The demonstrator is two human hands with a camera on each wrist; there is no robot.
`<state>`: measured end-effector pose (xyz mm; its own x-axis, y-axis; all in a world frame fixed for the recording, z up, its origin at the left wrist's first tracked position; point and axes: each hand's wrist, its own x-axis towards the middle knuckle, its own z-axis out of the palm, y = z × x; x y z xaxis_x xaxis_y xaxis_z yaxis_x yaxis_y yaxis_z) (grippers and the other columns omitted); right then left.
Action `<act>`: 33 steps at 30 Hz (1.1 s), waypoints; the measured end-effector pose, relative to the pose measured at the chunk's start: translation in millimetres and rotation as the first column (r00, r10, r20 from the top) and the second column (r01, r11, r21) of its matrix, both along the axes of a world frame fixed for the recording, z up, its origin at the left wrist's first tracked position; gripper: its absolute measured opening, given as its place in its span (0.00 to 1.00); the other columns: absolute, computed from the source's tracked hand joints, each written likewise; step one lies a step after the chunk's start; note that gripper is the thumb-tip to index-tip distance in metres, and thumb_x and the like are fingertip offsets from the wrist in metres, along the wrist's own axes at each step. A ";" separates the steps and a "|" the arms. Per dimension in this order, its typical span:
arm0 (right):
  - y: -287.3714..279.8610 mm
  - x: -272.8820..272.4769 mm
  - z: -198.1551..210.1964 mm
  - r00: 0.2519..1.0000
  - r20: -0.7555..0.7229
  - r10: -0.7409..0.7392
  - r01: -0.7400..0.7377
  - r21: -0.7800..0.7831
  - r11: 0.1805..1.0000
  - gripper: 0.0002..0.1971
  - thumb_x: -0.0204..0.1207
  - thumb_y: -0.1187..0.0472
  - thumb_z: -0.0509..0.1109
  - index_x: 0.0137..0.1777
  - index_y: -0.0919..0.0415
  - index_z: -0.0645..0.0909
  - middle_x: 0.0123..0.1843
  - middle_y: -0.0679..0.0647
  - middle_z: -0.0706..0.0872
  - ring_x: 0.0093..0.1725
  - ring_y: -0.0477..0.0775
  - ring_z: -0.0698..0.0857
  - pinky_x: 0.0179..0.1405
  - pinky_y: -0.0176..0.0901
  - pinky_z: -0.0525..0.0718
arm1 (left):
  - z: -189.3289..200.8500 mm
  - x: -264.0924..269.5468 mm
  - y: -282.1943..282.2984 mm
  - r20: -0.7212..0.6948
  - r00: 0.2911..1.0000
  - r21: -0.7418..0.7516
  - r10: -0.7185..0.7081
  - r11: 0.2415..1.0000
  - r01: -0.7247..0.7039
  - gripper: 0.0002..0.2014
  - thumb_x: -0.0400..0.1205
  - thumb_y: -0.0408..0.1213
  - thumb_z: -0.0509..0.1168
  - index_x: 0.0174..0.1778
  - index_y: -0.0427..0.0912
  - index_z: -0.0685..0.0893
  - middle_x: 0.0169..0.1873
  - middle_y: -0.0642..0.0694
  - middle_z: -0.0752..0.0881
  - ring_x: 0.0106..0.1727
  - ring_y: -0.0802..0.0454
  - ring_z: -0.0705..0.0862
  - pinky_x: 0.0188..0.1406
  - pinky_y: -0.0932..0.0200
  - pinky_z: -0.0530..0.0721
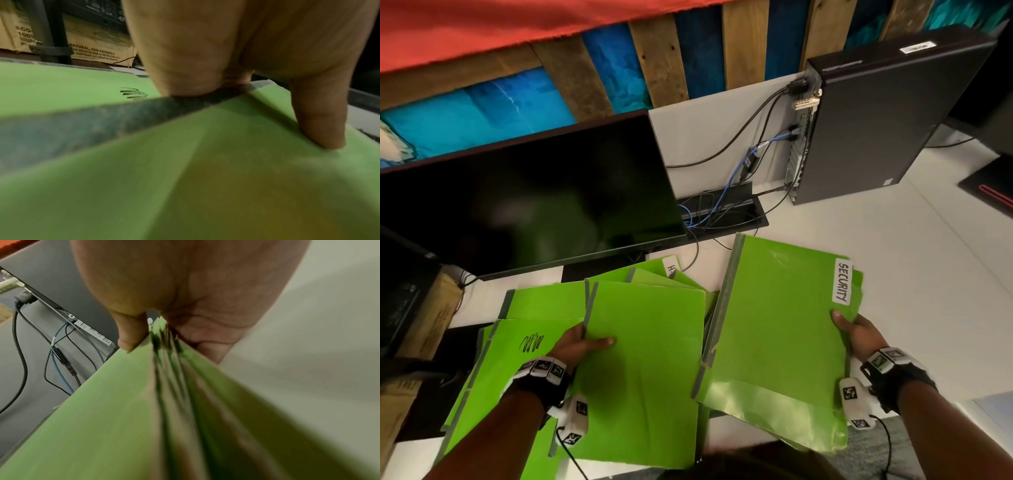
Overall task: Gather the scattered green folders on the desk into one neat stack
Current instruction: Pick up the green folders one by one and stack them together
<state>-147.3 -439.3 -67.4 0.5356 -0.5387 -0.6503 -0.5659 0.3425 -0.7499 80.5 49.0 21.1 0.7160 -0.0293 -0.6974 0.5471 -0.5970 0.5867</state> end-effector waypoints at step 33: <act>1.2 -13.2 7.0 0.986 -0.010 0.165 -0.165 -0.129 0.978 0.25 0.82 0.47 0.60 0.74 0.61 0.73 0.70 0.63 0.81 0.66 0.64 0.81 0.69 0.54 0.75 | 11.7 -46.9 -236.9 0.525 0.800 0.236 -0.291 0.953 0.192 0.25 0.72 0.51 0.75 0.56 0.37 0.81 0.48 0.45 0.87 0.50 0.44 0.85 0.46 0.58 0.82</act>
<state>-160.5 -438.1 -60.3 0.6242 -0.5222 -0.5811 -0.6062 0.1455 -0.7819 33.6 -187.9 32.8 0.9637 -0.1751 -0.2014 -0.0108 -0.7797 0.6261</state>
